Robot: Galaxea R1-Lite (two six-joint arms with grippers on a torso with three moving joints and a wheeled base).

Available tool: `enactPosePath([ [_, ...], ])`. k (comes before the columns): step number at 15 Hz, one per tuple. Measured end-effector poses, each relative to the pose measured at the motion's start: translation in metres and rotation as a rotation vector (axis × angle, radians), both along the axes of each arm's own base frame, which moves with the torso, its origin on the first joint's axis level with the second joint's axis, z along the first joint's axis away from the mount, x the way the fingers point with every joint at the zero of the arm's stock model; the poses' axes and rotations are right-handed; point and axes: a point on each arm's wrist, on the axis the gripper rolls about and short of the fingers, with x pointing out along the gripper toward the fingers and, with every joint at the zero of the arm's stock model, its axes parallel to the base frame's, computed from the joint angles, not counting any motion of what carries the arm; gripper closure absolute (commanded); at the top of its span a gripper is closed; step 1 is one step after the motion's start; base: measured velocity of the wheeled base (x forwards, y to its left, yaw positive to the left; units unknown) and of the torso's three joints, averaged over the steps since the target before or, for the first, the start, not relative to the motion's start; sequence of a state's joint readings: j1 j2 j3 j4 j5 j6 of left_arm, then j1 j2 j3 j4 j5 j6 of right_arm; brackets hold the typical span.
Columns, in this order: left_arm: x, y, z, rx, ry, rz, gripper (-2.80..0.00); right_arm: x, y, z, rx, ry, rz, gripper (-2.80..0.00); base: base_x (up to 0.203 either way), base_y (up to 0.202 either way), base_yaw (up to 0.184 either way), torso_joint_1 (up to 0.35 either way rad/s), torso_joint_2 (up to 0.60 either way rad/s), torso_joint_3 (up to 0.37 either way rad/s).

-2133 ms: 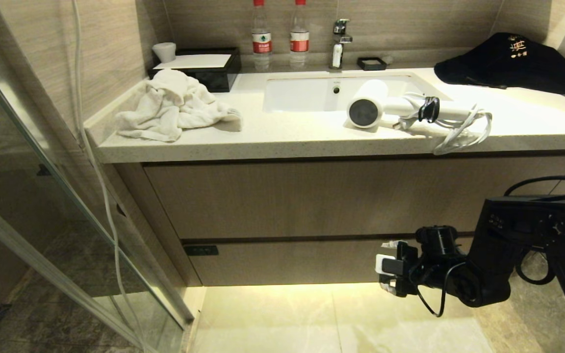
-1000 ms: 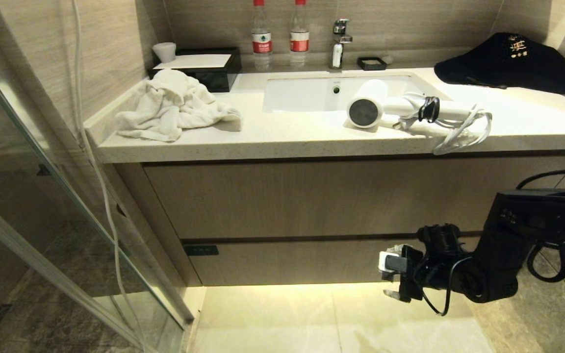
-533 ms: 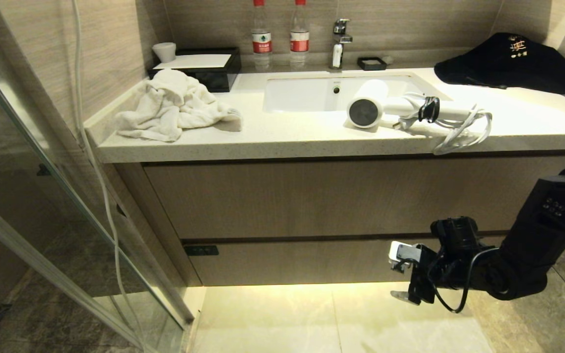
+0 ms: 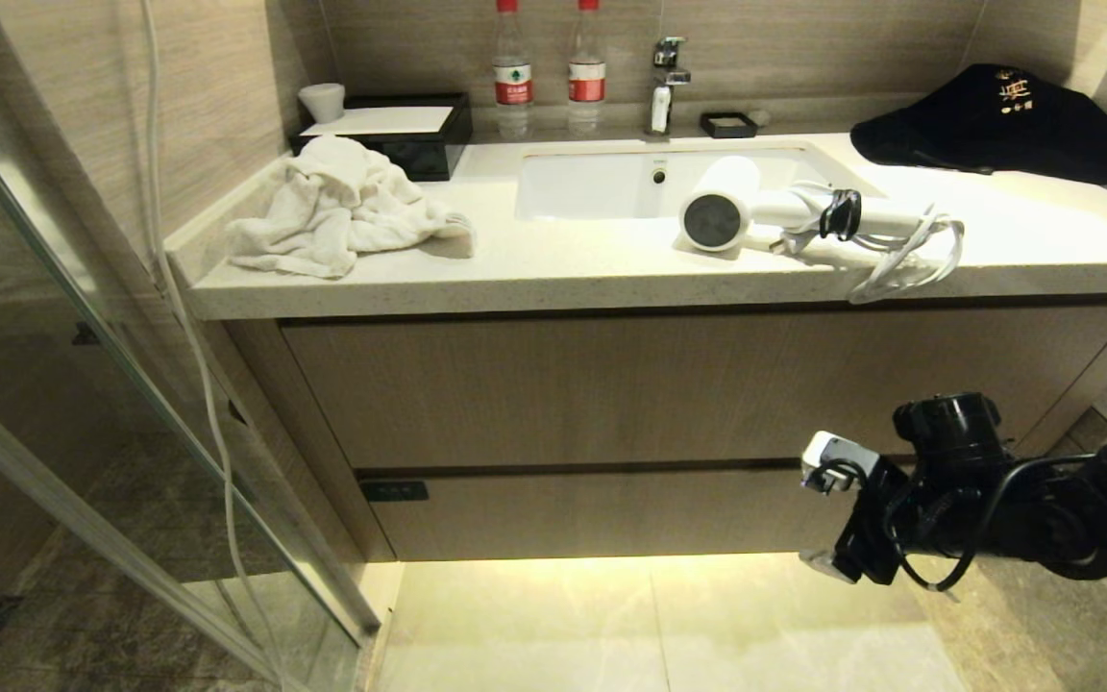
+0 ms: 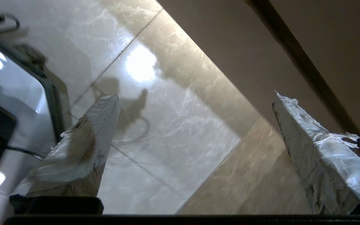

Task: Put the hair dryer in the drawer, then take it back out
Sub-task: Pull open the drawer

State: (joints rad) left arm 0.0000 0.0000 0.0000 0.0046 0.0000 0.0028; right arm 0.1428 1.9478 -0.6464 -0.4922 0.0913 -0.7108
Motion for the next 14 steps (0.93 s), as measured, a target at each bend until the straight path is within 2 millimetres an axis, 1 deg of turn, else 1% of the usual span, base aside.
enactPosePath([
  [2,0.0,0.0,0.0,0.0,0.0,0.0,0.0,-0.021,-0.004,0.025,0.063,-0.009,-0.124,-2.8,0.0,0.0,0.0,0.0,0.0,0.0],
  [5,0.0,0.0,0.0,0.0,0.0,0.0,0.0,-0.068,-0.012,0.051,0.092,-0.019,-0.234,-2.8,0.0,0.0,0.0,0.0,0.0,0.0],
  [7,0.0,0.0,0.0,0.0,0.0,0.0,0.0,-0.097,-0.017,0.062,0.111,-0.016,-0.29,-2.8,0.0,0.0,0.0,0.0,0.0,0.0],
  [9,0.0,0.0,0.0,0.0,0.0,0.0,0.0,-0.122,-0.022,0.07,0.163,-0.018,-0.351,-2.8,0.0,0.0,0.0,0.0,0.0,0.0],
  [11,0.0,0.0,0.0,0.0,0.0,0.0,0.0,-0.141,-0.025,0.073,0.228,-0.011,-0.424,-2.8,0.0,0.0,0.0,0.0,0.0,0.0],
  [13,0.0,0.0,0.0,0.0,0.0,0.0,0.0,-0.156,-0.028,0.077,0.261,-0.037,-0.455,-2.8,0.0,0.0,0.0,0.0,0.0,0.0],
  [14,0.0,0.0,0.0,0.0,0.0,0.0,0.0,-0.163,-0.031,0.079,0.271,-0.054,-0.465,0.0,0.0,0.0,0.0,0.0,0.0,0.0],
])
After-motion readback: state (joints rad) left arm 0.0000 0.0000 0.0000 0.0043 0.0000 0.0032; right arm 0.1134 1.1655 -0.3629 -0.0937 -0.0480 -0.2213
